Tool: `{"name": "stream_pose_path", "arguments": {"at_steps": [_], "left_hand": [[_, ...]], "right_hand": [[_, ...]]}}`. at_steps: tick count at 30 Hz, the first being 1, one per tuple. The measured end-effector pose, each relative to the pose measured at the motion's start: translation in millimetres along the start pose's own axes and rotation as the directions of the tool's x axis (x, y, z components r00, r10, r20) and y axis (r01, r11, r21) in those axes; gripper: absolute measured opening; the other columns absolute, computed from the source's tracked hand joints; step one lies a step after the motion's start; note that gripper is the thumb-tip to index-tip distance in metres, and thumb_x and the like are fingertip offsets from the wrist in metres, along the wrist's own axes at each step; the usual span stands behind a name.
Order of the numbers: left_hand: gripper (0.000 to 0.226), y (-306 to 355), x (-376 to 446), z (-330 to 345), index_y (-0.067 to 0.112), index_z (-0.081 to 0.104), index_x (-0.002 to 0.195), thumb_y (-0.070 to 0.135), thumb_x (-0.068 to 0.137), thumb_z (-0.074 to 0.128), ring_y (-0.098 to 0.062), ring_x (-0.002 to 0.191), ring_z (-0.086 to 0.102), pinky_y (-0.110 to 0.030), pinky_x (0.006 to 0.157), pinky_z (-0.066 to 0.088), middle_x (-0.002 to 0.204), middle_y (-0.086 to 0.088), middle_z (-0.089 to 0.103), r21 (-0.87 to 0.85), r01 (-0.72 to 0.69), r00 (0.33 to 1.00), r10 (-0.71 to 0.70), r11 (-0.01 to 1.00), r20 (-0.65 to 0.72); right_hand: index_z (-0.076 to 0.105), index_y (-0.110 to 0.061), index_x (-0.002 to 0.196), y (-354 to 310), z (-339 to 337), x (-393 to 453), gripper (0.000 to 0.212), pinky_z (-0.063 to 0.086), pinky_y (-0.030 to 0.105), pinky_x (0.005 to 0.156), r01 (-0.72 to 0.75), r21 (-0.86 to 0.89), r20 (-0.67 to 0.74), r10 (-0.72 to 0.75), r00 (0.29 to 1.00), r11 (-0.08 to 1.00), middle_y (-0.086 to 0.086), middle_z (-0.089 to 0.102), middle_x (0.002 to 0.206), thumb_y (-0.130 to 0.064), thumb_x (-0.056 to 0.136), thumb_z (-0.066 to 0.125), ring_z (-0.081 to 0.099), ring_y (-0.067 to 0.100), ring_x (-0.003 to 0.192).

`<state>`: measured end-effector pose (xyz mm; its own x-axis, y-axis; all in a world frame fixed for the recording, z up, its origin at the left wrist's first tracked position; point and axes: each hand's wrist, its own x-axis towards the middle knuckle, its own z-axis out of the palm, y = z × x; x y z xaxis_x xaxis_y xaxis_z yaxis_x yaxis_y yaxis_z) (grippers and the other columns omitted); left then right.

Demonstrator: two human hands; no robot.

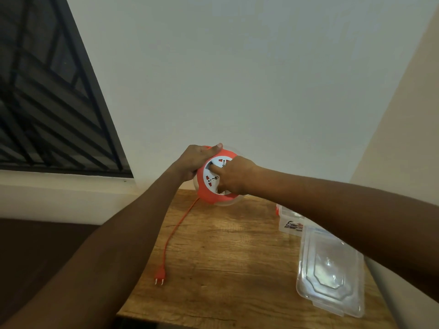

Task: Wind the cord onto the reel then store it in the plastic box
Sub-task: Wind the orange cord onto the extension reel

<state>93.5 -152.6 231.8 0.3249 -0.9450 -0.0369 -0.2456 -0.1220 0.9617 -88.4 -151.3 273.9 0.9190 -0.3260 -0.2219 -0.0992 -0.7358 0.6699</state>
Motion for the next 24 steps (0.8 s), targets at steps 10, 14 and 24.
{"name": "stream_pose_path", "arguments": {"at_steps": [10,14,24], "left_hand": [[0.042,-0.2,-2.3,4.2,0.019,0.078,0.106,0.057,0.092,0.068,-0.026,0.085,0.081,-0.037,0.076,0.066,0.098,-0.004,0.083,-0.010,-0.074,0.997,0.074,0.997,-0.019],[0.035,0.2,-6.3,16.5,0.018,0.077,0.099,0.052,0.091,0.073,-0.020,0.078,0.081,-0.032,0.067,0.064,0.090,-0.002,0.083,-0.272,-0.088,0.981,0.036,0.958,-0.192],[0.034,-1.7,0.5,21.6,0.021,0.076,0.096,0.055,0.092,0.071,-0.023,0.079,0.080,-0.037,0.075,0.067,0.093,-0.003,0.082,-0.249,-0.155,0.936,0.062,0.956,-0.347]], "right_hand": [[0.053,-0.020,0.133,10.8,1.8,-0.3,0.050,0.052,0.041,0.086,-0.031,0.152,-0.159,0.056,0.986,0.988,0.012,0.060,0.127,-0.036,0.087,0.065,0.057,0.035,0.117],[0.040,-0.024,0.142,8.1,8.7,1.5,0.071,0.054,0.039,0.079,-0.358,0.407,-0.187,0.460,0.868,0.841,0.005,0.065,0.120,-0.045,0.080,0.066,0.065,0.027,0.101],[0.050,-0.016,0.083,14.8,-10.7,5.0,0.011,0.059,0.037,0.059,-0.132,0.678,0.505,0.328,0.799,-0.723,0.002,0.046,0.037,-0.008,0.090,0.047,0.046,0.017,0.045]]}}
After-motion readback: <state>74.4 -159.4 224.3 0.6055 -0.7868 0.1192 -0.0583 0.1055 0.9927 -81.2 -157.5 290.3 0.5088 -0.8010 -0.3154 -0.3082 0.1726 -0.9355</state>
